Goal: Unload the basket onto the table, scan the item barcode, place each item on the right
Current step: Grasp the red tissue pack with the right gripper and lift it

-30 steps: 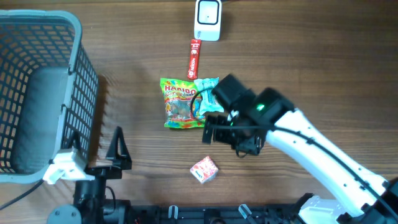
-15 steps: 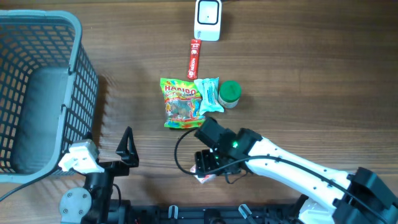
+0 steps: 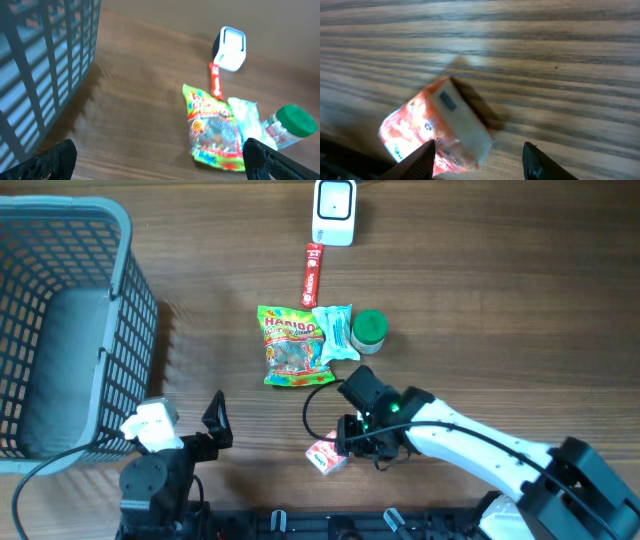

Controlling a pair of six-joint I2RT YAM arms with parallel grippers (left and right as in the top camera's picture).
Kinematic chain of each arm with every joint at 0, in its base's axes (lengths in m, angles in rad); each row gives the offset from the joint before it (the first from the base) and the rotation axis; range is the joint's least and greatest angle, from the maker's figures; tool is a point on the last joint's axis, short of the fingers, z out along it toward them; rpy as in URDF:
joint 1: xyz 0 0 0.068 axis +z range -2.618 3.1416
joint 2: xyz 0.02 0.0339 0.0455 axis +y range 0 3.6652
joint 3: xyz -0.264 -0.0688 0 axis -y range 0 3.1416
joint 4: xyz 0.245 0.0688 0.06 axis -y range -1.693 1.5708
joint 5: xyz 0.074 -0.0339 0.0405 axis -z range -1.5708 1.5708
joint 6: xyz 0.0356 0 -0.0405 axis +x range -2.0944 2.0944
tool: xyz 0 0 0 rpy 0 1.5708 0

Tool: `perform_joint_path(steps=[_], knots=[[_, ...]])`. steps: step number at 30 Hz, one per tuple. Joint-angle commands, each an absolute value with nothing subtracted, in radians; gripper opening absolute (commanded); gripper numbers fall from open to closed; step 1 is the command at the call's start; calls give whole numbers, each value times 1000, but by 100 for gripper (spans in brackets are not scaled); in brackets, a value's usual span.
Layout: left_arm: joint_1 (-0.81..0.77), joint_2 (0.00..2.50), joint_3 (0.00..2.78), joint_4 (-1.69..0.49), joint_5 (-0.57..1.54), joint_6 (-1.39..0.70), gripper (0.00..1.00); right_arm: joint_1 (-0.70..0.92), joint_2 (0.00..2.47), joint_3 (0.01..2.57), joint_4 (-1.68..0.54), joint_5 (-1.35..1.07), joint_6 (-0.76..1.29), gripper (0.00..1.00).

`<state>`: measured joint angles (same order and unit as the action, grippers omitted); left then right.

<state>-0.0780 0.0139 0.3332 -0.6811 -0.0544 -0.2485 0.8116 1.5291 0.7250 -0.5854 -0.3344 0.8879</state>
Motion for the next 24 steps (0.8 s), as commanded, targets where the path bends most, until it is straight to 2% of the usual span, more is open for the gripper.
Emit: perform_joint_path(steps=[1, 2, 3, 5, 6, 9, 12, 15, 19, 22, 24], knots=[[-75, 7, 318, -702, -52, -244, 100, 810, 1631, 721, -546, -408, 899, 59], [-75, 7, 318, -706, -52, -244, 100, 810, 1658, 721, -524, -446, 870, 57], [-75, 7, 318, -719, -52, -244, 100, 810, 1674, 721, -521, -474, 863, 50], [-75, 7, 318, -747, -52, -244, 100, 810, 1680, 721, -523, -488, 854, 22], [-75, 7, 318, -768, -52, -244, 100, 810, 1679, 722, -518, -497, 838, 5], [-75, 7, 318, -799, -53, -244, 100, 809, 1660, 727, -524, -496, 809, 5], [-75, 7, 318, -814, -53, -244, 100, 783, 1523, 762, -527, -490, 683, 4], [-75, 7, 318, -820, -53, -244, 100, 780, 1357, 768, -447, -492, 503, 4], [-75, 7, 318, -828, -53, -244, 100, 780, 1107, 768, -300, -545, -26, 4], [-75, 7, 318, -828, -53, -244, 100, 780, 941, 768, -185, -551, -196, 4], [-75, 7, 318, -828, -53, -244, 100, 780, 879, 768, -165, -553, -221, 4]])
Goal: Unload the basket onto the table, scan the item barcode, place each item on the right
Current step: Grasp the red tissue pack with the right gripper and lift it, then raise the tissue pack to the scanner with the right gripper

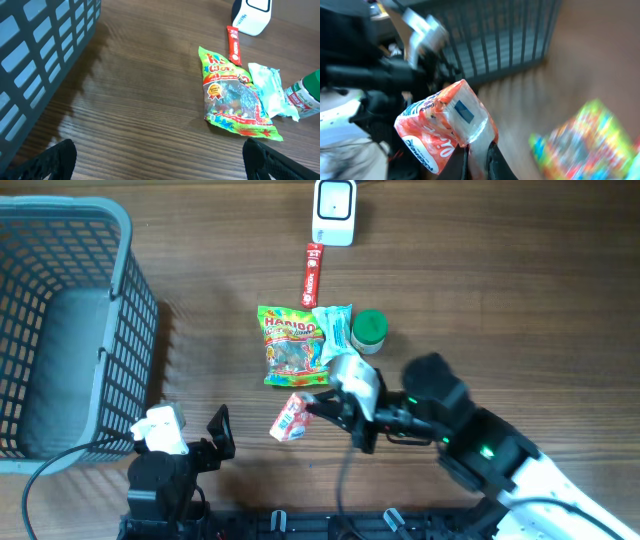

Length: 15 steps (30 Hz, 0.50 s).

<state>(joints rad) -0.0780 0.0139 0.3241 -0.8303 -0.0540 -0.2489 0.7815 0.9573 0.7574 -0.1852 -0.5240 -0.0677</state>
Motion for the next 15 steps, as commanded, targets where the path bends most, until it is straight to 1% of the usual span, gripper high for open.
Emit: perform_joint_path(steps=[1, 2, 3, 7, 8, 9, 12, 13, 15], knots=[[-75, 7, 318, -828, -53, -244, 100, 780, 862, 768, -168, -571, -213, 4], [-75, 7, 318, -828, -53, -244, 100, 780, 854, 768, -172, -574, -152, 4], [-75, 7, 318, -828, -53, -244, 100, 780, 854, 768, -173, -574, -31, 5], [-75, 7, 318, -828, -53, -244, 100, 780, 859, 764, -202, -564, 542, 4], [-75, 7, 318, -828, -53, -244, 100, 780, 872, 764, -212, -495, 588, 5], [-75, 7, 318, -828, -53, -244, 100, 780, 890, 764, -253, -392, 630, 5], [-75, 7, 318, -828, -53, -244, 100, 769, 1002, 785, -305, -165, 603, 5], [-75, 7, 318, -828, -53, -244, 100, 746, 1068, 833, -305, -157, 554, 5], [-75, 7, 318, -828, -53, -244, 100, 692, 1277, 1060, -351, -155, 377, 5]])
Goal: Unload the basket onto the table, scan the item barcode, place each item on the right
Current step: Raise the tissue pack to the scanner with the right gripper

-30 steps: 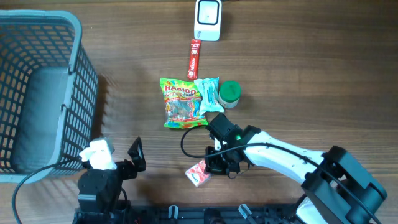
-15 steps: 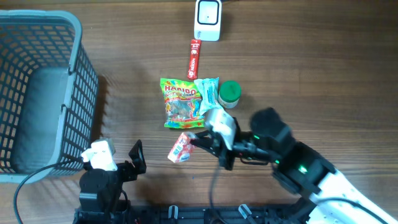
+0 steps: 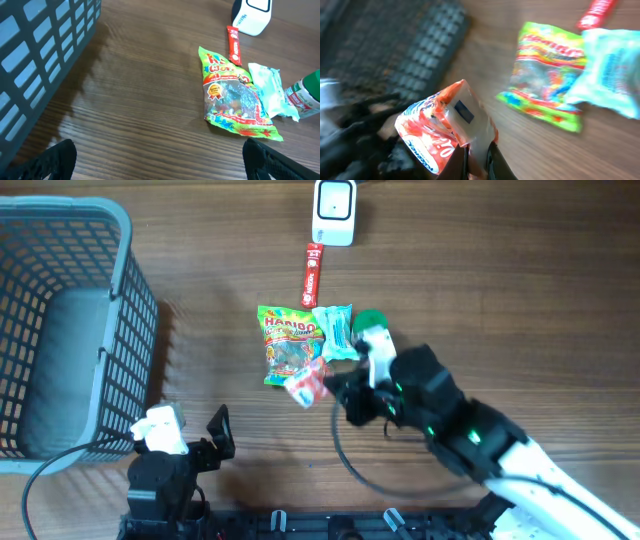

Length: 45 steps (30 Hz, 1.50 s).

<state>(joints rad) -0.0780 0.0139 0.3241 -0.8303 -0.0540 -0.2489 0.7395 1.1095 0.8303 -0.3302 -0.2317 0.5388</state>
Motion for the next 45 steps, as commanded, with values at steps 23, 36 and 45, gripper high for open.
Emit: perform_joint_path(steps=[23, 36, 45], knots=[[-75, 7, 318, -828, -53, -244, 100, 527, 2447, 1700, 718, 834, -1704, 5], [-75, 7, 318, -828, -53, -244, 100, 603, 2413, 1700, 676, 820, -1699, 4], [-75, 7, 318, -828, -53, -244, 100, 341, 1878, 1700, 27, 916, -1089, 4]])
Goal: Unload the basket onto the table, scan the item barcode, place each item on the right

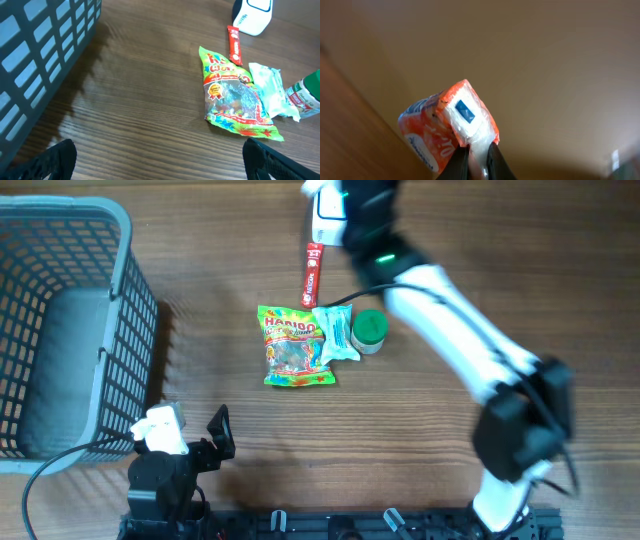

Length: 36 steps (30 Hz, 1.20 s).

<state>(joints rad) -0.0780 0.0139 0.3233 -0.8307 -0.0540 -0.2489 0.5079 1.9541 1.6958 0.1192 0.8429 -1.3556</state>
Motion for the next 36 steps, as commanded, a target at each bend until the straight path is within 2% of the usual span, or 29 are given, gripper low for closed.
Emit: perform_joint_path(steps=[1, 4, 7, 9, 14, 15, 16, 17, 18, 22, 25, 28, 36], knots=[[-75, 7, 318, -828, -53, -244, 100, 266, 1869, 1700, -40, 925, -1021, 4], [-75, 7, 318, -828, -53, -244, 100, 18, 1875, 1682, -297, 833, -704, 5], [-75, 7, 318, -828, -53, -244, 100, -204, 1911, 1632, -387, 754, -449, 5], [-75, 7, 318, -828, -53, -244, 100, -417, 1968, 1570, -389, 720, -290, 5], [-75, 7, 318, -828, -53, -244, 100, -651, 2043, 1549, -459, 429, -36, 5], [-75, 7, 318, -828, -53, -244, 100, -673, 2053, 1549, -467, 384, -13, 8], [-75, 7, 318, -828, -53, -244, 100, -691, 2056, 1549, -475, 338, 10, 26], [-75, 7, 318, -828, -53, -244, 100, -698, 2052, 1550, -479, 315, 11, 74], [-75, 7, 318, -828, -53, -244, 100, -698, 2038, 1550, -485, 298, 10, 99], [-75, 7, 318, -828, -53, -244, 100, -653, 1872, 1550, -509, 56, 136, 100], [-75, 7, 318, -828, -53, -244, 100, -576, 1723, 1550, -756, -289, 414, 100], [-75, 7, 318, -828, -53, -244, 100, -445, 1713, 1547, -923, -339, 553, 100], [-75, 7, 318, -828, -53, -244, 100, 56, 1713, 1546, -1063, -336, 560, 100]])
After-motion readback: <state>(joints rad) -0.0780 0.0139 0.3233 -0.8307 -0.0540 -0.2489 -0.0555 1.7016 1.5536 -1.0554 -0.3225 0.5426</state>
